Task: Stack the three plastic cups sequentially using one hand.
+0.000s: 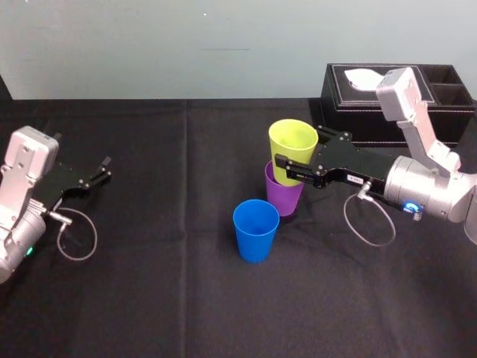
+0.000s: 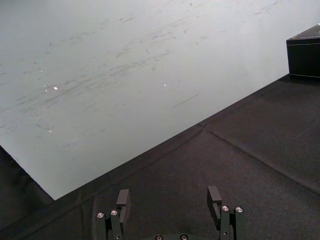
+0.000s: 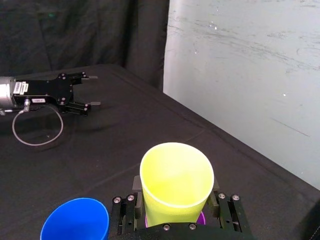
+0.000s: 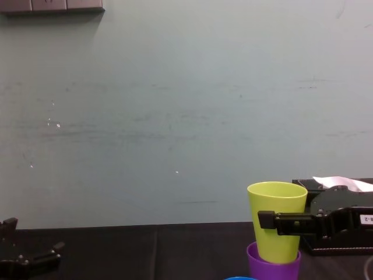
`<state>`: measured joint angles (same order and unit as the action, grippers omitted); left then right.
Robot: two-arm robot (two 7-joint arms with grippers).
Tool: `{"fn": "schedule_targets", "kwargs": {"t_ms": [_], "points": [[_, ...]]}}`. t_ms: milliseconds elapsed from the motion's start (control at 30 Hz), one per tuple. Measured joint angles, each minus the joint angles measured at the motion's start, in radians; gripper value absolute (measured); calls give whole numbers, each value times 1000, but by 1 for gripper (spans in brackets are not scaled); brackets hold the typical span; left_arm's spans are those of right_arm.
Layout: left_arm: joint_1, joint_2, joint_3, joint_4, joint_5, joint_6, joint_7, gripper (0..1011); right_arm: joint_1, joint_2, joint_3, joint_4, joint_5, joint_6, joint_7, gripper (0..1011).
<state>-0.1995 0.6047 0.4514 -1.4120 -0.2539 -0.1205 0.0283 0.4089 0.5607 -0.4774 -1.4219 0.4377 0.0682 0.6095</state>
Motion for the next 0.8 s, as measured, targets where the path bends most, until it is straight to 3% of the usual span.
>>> {"fn": "schedule_targets", "kwargs": {"t_ms": [800], "points": [[0,0,0,0,0,0,0,1011,0,-1,0,2,-2,0,-2,738]]}}
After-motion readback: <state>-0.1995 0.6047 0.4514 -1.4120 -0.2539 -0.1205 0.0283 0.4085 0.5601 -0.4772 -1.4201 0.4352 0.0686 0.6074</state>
